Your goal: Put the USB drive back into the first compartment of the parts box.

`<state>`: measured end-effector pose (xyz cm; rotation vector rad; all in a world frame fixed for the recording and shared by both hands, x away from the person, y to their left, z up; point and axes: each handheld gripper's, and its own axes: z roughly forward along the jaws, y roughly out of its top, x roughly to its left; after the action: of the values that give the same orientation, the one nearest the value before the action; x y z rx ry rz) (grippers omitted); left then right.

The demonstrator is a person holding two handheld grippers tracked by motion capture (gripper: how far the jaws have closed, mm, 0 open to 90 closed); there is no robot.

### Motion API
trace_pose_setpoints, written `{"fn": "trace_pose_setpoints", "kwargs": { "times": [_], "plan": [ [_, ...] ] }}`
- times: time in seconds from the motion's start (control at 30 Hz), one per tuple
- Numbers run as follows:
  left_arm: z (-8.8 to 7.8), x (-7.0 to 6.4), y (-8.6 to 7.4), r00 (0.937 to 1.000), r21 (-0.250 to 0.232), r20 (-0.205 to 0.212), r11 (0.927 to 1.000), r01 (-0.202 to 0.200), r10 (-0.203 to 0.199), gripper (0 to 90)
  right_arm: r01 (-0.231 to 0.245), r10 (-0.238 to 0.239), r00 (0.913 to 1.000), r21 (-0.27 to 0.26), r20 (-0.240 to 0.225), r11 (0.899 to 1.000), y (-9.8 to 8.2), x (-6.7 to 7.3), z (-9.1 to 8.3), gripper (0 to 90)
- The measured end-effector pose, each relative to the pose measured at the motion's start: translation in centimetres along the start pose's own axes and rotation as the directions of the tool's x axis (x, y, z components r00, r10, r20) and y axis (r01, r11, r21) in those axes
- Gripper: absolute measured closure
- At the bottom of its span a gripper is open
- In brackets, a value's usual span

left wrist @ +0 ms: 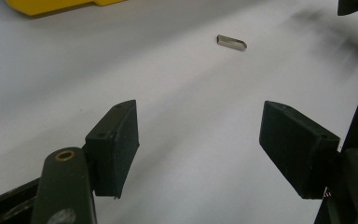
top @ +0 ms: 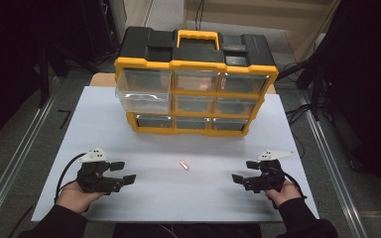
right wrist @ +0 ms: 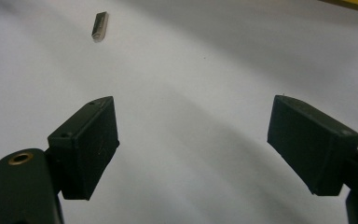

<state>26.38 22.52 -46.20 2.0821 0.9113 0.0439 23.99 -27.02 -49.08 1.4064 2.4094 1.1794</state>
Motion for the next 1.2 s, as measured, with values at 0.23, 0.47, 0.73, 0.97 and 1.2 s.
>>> {"fn": "trace_pose_setpoints", "kwargs": {
  "times": [0.23,0.47,0.73,0.97,1.2],
  "plan": [
    [0.1,0.0,0.0,1.0,0.0,-0.001,1.0,-0.002,0.002,29.5,0.002,-0.002,1.0,-0.002,-0.003,1.0,0.0,0.0,0.0,14.4],
    [0.1,-0.1,0.0,1.0,0.004,0.0,1.0,0.001,-0.001,29.5,0.008,-0.008,0.9999,-0.013,-0.014,1.0,0.3,0.2,0.0,14.4],
    [0.1,-0.1,0.0,1.0,0.005,0.0,1.0,0.002,-0.002,29.5,0.03,-0.031,0.9989,-0.023,-0.034,0.999,1.6,0.7,0.0,14.4],
    [0.2,-0.1,0.0,1.0,0.006,0.004,1.0,0.004,-0.004,29.5,0.056,-0.056,0.9975,-0.024,-0.042,0.998,2.7,1.1,0.1,14.4],
    [0.2,-0.1,0.0,1.0,0.01,0.006,0.9999,-0.002,0.002,29.5,0.076,-0.078,0.9949,-0.03,-0.064,0.997,3.7,1.7,0.6,14.4]
  ]
}}
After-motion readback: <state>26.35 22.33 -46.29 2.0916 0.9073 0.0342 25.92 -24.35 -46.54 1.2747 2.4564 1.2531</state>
